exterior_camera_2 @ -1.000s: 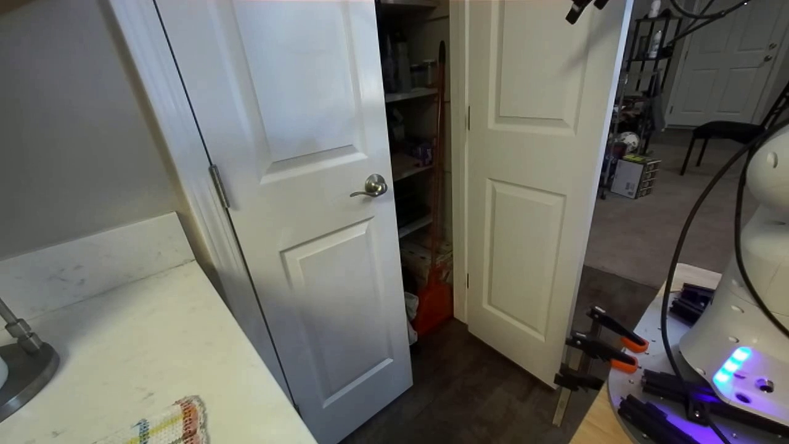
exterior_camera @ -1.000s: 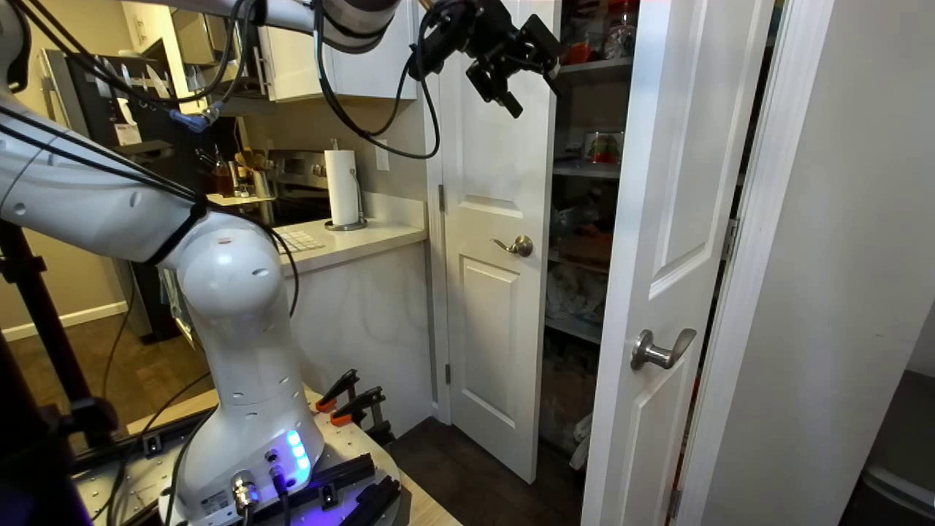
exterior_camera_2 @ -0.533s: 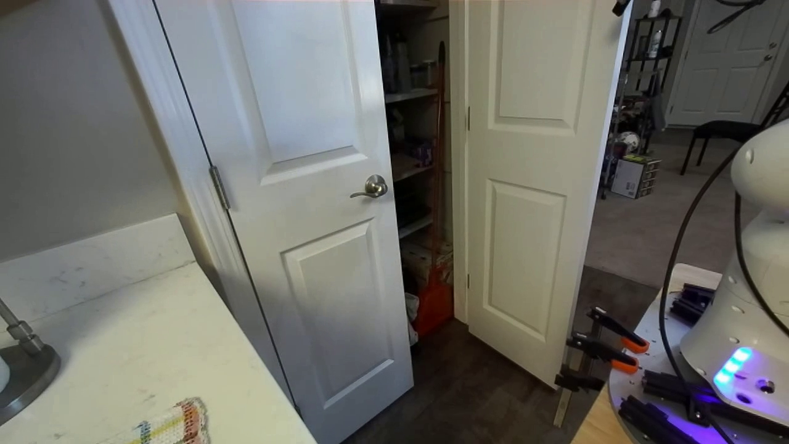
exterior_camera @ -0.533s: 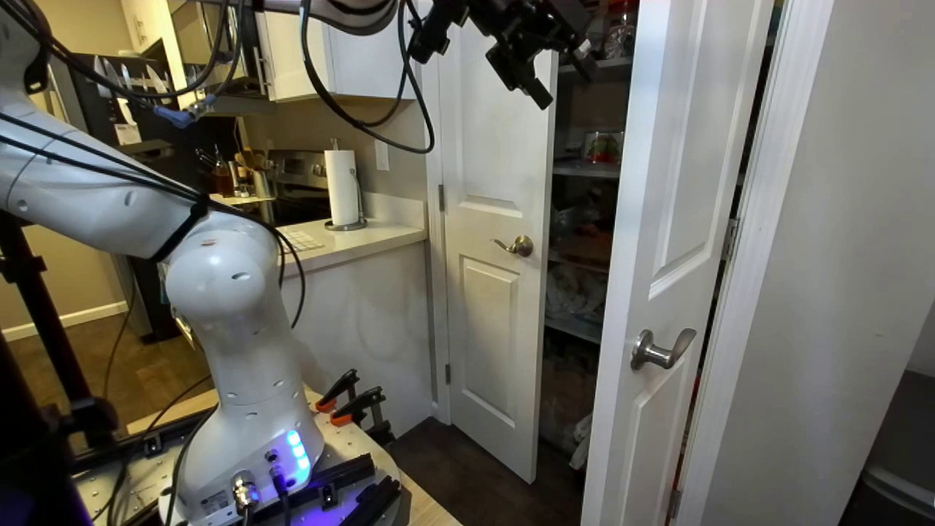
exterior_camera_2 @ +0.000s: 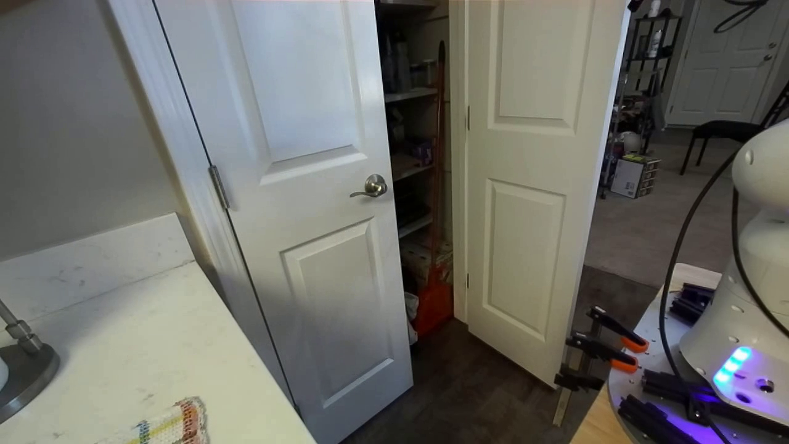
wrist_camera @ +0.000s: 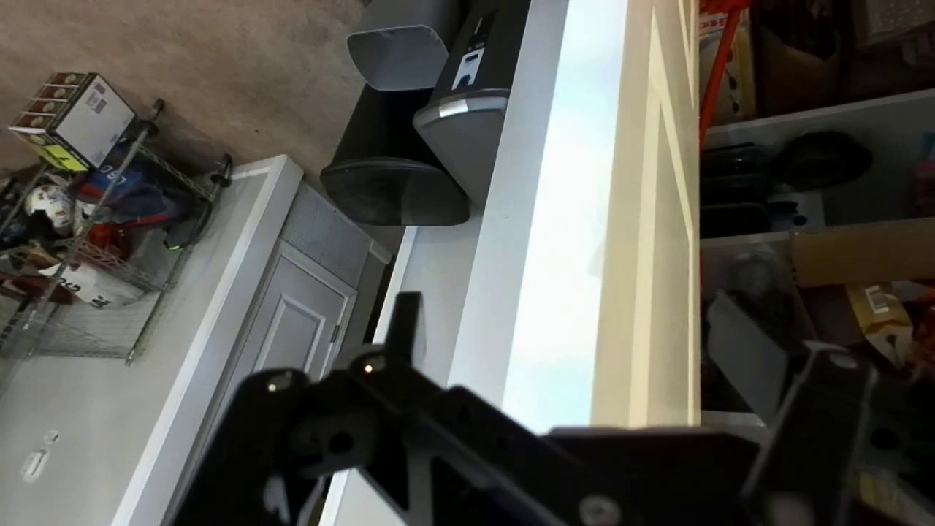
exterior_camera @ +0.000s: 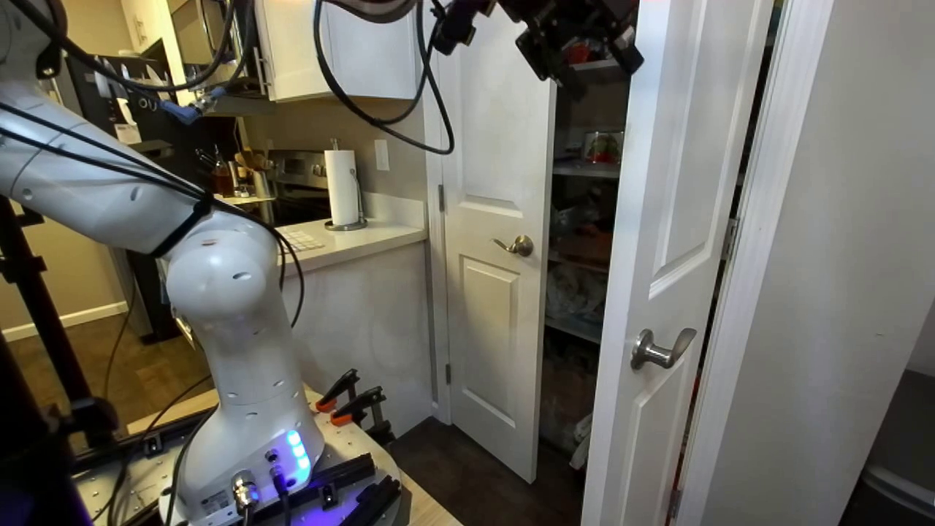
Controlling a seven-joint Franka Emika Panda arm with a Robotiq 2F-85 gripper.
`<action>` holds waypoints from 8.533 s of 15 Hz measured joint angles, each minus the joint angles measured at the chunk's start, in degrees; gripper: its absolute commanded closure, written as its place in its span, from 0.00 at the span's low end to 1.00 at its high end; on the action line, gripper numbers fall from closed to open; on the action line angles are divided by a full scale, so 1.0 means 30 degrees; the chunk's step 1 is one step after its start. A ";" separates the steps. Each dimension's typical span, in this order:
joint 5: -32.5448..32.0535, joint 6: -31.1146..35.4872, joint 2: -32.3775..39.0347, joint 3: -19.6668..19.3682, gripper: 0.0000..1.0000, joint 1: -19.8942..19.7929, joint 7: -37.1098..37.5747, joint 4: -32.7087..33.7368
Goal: Close the door on the right
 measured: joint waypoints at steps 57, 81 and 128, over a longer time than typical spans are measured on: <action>0.6746 0.4031 0.0002 -0.1058 0.00 0.7393 -0.1889 -0.4487; 0.3375 0.9136 0.0631 0.5458 0.00 0.4661 -0.1410 -0.7361; 0.1287 1.5761 1.0426 1.1398 0.00 0.3196 0.0619 -0.0067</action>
